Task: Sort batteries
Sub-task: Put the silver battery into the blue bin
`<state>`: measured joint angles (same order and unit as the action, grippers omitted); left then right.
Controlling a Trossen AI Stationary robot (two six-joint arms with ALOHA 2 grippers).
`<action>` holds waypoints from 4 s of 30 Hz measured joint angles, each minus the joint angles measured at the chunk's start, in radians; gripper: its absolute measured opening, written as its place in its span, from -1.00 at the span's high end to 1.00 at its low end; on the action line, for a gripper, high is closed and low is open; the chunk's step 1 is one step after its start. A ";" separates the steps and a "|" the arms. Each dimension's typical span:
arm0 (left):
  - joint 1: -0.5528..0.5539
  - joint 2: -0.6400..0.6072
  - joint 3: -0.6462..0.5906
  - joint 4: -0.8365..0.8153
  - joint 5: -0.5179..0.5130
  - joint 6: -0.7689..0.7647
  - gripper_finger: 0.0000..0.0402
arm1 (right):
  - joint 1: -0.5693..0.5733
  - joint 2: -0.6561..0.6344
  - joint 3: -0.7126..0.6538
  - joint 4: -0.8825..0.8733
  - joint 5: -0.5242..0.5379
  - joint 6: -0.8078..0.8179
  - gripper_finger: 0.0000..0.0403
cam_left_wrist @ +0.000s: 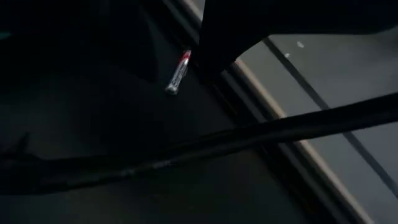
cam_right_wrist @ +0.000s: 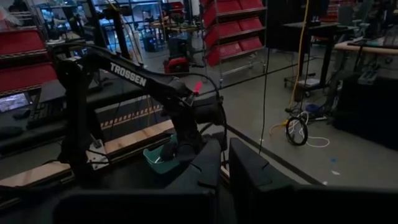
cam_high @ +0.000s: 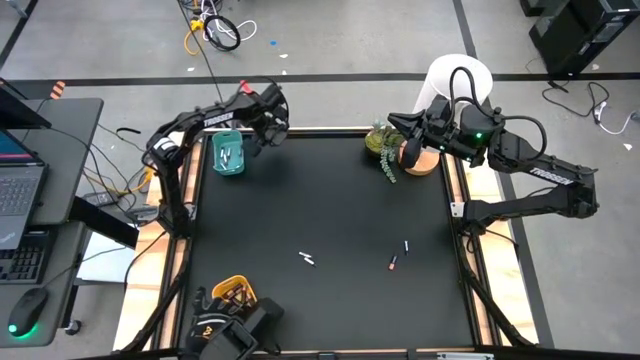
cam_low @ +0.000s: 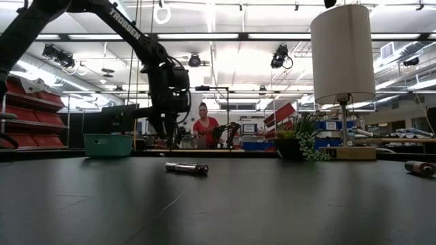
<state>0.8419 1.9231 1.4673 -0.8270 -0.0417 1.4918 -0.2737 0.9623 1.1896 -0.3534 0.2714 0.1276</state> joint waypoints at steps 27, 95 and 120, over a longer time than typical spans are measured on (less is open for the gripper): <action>-0.025 0.079 0.047 -0.103 -0.126 0.023 0.46 | 0.000 0.001 0.000 0.023 -0.004 0.005 0.89; -0.005 0.150 0.194 -0.140 -0.100 -0.116 0.58 | -0.005 0.000 0.000 0.076 -0.011 -0.007 0.89; -0.047 0.150 0.072 -0.182 -0.038 -0.196 0.58 | -0.005 0.000 0.000 0.090 -0.011 -0.008 0.89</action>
<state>0.7951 2.0731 1.5391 -1.0091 -0.0795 1.2956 -0.2790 0.9627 1.1896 -0.2630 0.2600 0.1200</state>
